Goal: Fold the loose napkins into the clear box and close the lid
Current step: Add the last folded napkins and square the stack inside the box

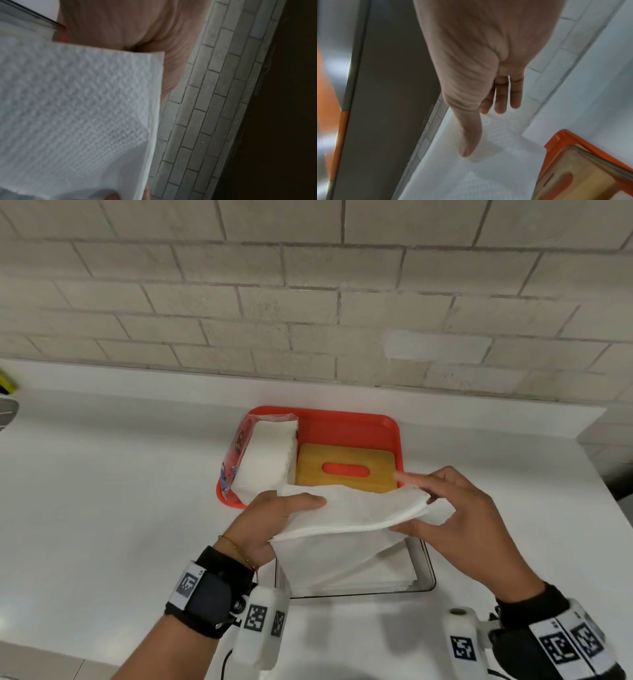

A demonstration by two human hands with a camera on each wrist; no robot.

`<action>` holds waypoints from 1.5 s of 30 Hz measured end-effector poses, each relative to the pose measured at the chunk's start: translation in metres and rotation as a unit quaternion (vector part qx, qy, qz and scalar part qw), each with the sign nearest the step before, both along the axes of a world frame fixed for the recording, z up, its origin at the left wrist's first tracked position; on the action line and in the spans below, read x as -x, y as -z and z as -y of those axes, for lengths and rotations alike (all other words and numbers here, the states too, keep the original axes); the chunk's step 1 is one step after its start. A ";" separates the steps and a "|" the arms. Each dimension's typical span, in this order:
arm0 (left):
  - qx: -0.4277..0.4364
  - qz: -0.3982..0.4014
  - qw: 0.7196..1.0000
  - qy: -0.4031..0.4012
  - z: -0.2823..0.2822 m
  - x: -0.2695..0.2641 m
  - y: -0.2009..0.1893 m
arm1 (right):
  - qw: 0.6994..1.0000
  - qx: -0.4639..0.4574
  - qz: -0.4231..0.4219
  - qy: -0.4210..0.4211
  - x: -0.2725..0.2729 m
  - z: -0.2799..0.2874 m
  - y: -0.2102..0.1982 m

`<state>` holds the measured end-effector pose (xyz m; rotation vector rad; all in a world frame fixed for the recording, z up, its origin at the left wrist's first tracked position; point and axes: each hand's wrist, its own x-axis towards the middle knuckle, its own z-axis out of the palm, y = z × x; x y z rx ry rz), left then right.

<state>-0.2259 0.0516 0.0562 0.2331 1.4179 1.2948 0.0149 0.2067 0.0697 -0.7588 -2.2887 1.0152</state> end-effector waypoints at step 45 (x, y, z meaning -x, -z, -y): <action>-0.036 -0.639 0.733 0.232 -0.001 -0.014 0.038 | 0.975 -0.020 0.208 -0.079 0.030 0.001 0.036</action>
